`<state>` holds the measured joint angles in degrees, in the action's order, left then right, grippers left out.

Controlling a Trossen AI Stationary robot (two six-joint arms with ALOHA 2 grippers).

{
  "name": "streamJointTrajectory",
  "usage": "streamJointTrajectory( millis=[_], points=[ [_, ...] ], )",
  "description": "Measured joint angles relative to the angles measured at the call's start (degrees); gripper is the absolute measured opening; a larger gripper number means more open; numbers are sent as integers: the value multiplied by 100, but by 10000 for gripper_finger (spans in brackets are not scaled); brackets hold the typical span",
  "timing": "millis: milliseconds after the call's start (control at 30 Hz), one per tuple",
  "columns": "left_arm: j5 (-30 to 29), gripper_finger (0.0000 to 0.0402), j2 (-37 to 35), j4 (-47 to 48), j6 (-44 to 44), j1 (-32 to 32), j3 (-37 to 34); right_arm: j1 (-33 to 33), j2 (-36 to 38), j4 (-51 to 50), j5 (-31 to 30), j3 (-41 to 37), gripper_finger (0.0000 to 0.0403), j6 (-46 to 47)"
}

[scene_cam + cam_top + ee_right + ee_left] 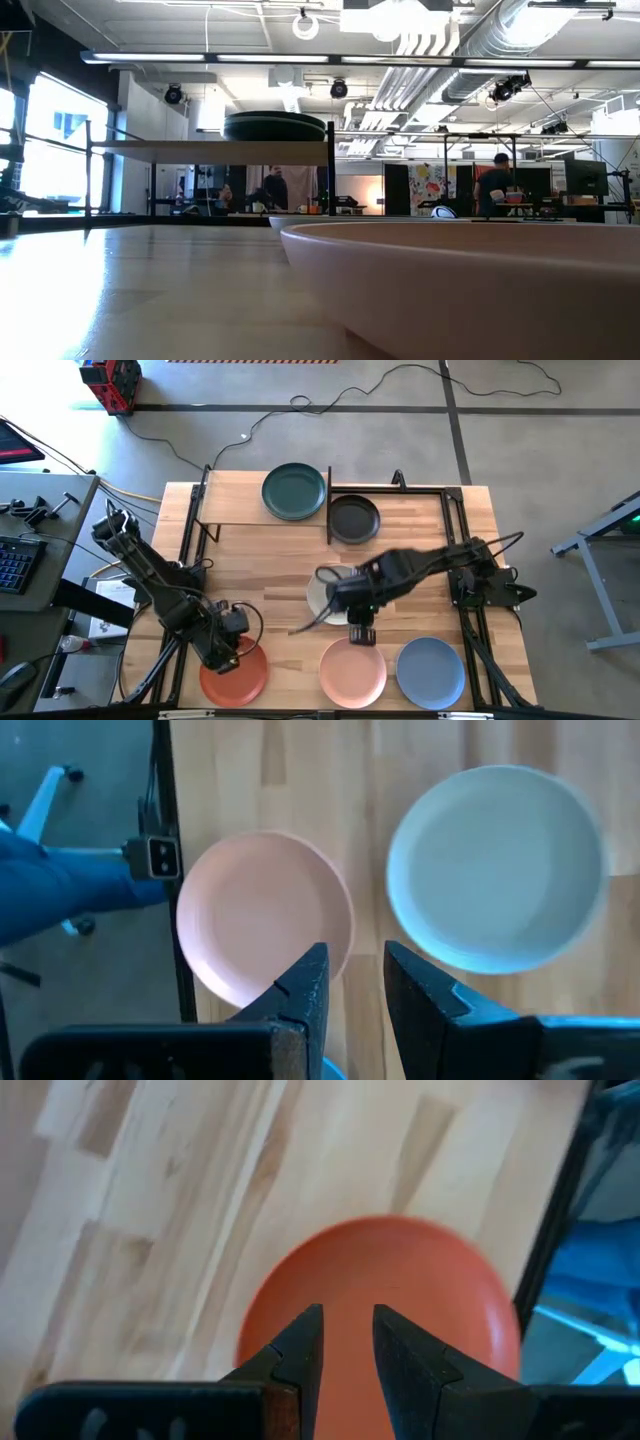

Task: Place and stack plates onto a shelf
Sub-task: Stack the pink plate on top of the dark green plate on the shelf

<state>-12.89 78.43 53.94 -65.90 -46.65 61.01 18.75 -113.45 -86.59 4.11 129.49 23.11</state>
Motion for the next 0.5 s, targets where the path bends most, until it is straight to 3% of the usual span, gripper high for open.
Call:
streamJointTrajectory(
  millis=[500],
  points=[
    [-225, 78, 237, -774, 207, 8, 4, 491, -13, 2084, 42, -2635, 78, -666]
  ],
)
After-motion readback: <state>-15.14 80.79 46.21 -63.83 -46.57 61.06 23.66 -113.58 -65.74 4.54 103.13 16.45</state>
